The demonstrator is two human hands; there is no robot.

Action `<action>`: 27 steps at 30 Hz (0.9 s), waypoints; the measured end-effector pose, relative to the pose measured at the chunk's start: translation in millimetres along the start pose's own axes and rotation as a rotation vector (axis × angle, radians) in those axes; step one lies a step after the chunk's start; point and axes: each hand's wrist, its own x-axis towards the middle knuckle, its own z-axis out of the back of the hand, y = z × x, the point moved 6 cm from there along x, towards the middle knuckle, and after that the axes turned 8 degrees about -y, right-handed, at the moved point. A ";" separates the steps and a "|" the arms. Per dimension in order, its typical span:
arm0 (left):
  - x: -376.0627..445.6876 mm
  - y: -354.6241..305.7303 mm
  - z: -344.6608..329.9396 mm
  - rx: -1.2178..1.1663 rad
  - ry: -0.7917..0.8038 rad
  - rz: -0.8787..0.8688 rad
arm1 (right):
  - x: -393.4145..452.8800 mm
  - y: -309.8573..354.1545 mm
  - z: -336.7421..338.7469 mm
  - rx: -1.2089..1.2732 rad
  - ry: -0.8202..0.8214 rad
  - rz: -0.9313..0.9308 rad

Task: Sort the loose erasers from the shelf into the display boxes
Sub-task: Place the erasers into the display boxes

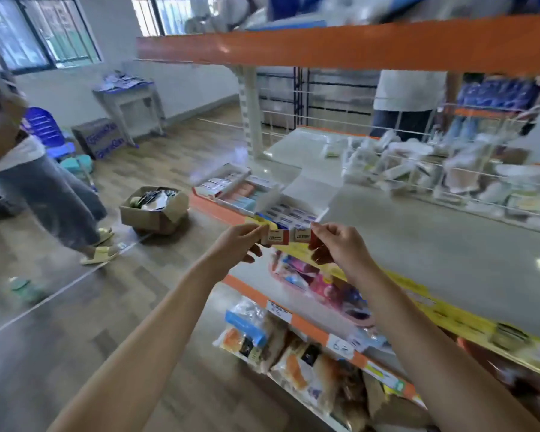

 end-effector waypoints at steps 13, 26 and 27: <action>178.7 25.2 144.8 -0.037 -0.067 -0.005 | 165.8 55.8 -156.8 -0.051 0.004 0.064; 332.6 47.3 211.7 0.004 0.158 -0.055 | 271.8 46.7 -263.9 -0.676 -0.066 0.091; 340.8 47.9 213.3 0.015 0.191 -0.066 | 274.4 45.3 -267.6 -0.686 -0.082 0.076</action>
